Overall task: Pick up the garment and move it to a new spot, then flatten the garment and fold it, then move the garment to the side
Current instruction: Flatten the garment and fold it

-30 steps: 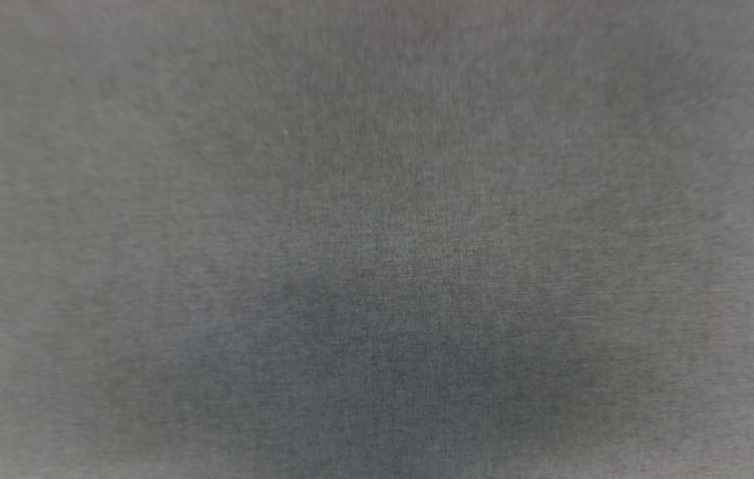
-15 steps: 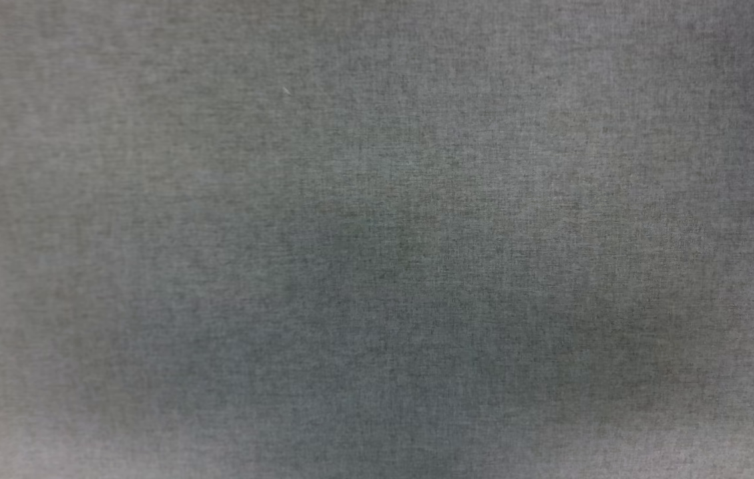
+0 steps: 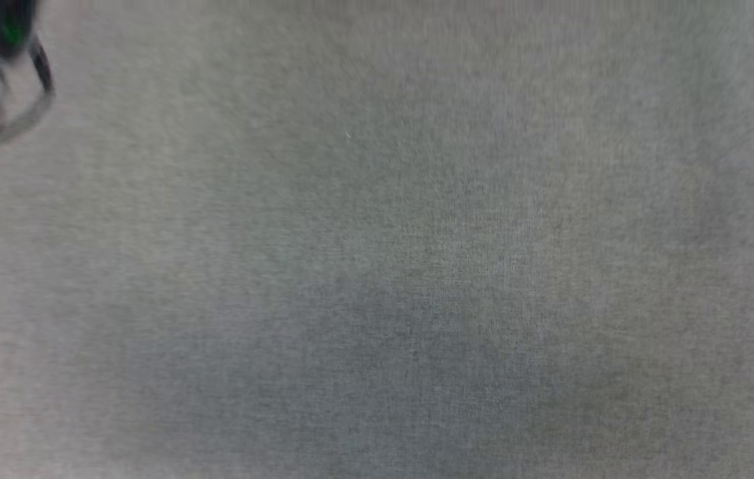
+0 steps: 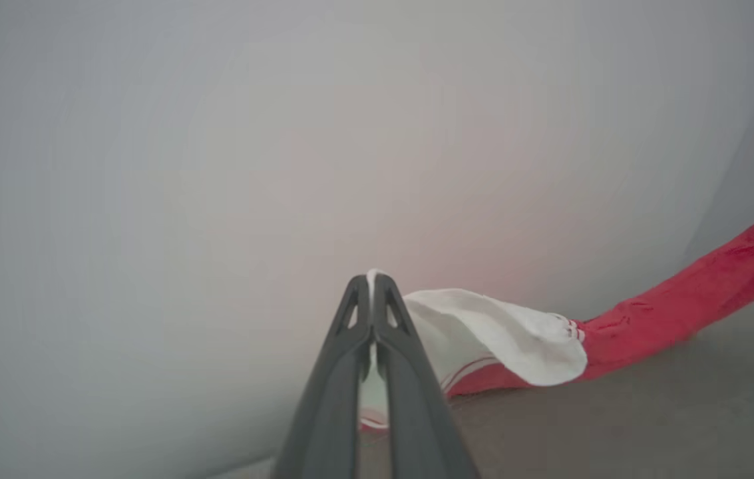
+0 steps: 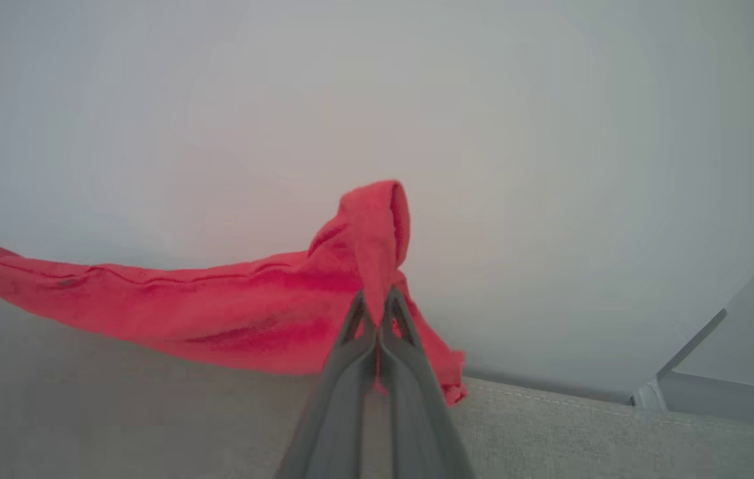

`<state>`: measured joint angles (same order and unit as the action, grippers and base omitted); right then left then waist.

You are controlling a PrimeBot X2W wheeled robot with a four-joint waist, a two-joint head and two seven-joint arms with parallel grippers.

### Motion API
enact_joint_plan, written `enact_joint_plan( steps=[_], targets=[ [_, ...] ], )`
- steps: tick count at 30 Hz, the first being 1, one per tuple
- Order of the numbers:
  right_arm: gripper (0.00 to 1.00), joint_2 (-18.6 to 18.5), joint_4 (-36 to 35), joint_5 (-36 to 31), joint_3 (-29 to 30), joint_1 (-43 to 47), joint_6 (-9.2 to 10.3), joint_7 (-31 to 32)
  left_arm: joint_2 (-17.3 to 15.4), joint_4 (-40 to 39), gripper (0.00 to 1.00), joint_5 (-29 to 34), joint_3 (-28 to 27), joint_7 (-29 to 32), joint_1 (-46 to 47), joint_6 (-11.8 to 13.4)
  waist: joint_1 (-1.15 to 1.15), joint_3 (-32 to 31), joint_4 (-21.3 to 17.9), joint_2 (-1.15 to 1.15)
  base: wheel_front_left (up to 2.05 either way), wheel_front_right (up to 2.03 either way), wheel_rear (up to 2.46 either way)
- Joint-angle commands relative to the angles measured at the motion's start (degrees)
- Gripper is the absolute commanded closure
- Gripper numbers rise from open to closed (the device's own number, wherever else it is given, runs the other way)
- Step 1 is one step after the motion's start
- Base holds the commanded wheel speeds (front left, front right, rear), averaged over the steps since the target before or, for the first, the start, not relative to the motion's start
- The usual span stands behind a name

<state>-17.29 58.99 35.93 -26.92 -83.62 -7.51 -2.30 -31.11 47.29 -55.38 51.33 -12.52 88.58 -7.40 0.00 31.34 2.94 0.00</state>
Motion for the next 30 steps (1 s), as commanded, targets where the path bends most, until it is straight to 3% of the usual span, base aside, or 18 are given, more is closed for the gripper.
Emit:
enact_joint_plan(
  steps=[1,6,9,13,21,23,24,30],
  targets=[
    [1.0,-1.95,-3.16,2.5,-2.11,5.22,0.05,1.21,-1.48,-2.77,1.0,-1.73,1.19,0.38,-4.51,-0.1,0.0,-10.72,3.34,0.0,0.0,0.0,0.0],
    [1.0,-7.31,-12.72,8.98,-5.71,18.1,0.04,4.48,-6.59,-11.23,1.0,-4.7,4.15,2.13,-16.22,-0.1,0.0,-16.58,4.09,0.0,0.0,0.0,0.0],
    [1.0,-11.64,-19.77,12.0,-7.79,26.21,0.05,6.28,-9.88,-18.43,1.0,-7.44,5.17,3.72,-24.3,1.71,0.0,-18.96,4.51,0.0,0.0,0.0,0.0],
    [1.0,-17.23,-28.56,14.52,-8.46,37.18,0.04,7.01,-15.74,-31.17,1.0,-11.39,6.17,5.05,-35.87,7.03,0.0,-20.76,5.28,0.0,0.0,0.0,0.0],
    [1.0,-24.88,-42.6,15.01,-6.11,57.83,0.04,5.5,-26.32,-54.3,1.0,-19.18,8.16,3.17,-56.66,21.2,0.0,-21.34,6.41,0.0,0.0,0.0,0.0],
    [1.0,-25.63,-44.66,14.22,-4.83,62.93,0.04,4.63,-27.56,-57.81,1.0,-21.38,8.44,1.86,-60.69,24.11,0.0,-21.19,6.78,0.0,0.0,0.0,0.0],
    [1.0,-25.63,-44.66,14.22,-4.83,62.93,0.04,4.63,-27.56,-57.81,1.0,-21.38,8.44,1.86,-60.69,24.11,0.0,-21.19,6.78,0.0,0.0,0.0,0.0],
    [1.0,-24.99,-50.21,11.51,-0.3,77.55,0.04,4.04,-28.36,-65.03,1.0,-25.6,9.94,-0.43,-70.36,30.12,0.0,-20.12,7.48,0.0,0.0,0.0,0.0]
  ],
)
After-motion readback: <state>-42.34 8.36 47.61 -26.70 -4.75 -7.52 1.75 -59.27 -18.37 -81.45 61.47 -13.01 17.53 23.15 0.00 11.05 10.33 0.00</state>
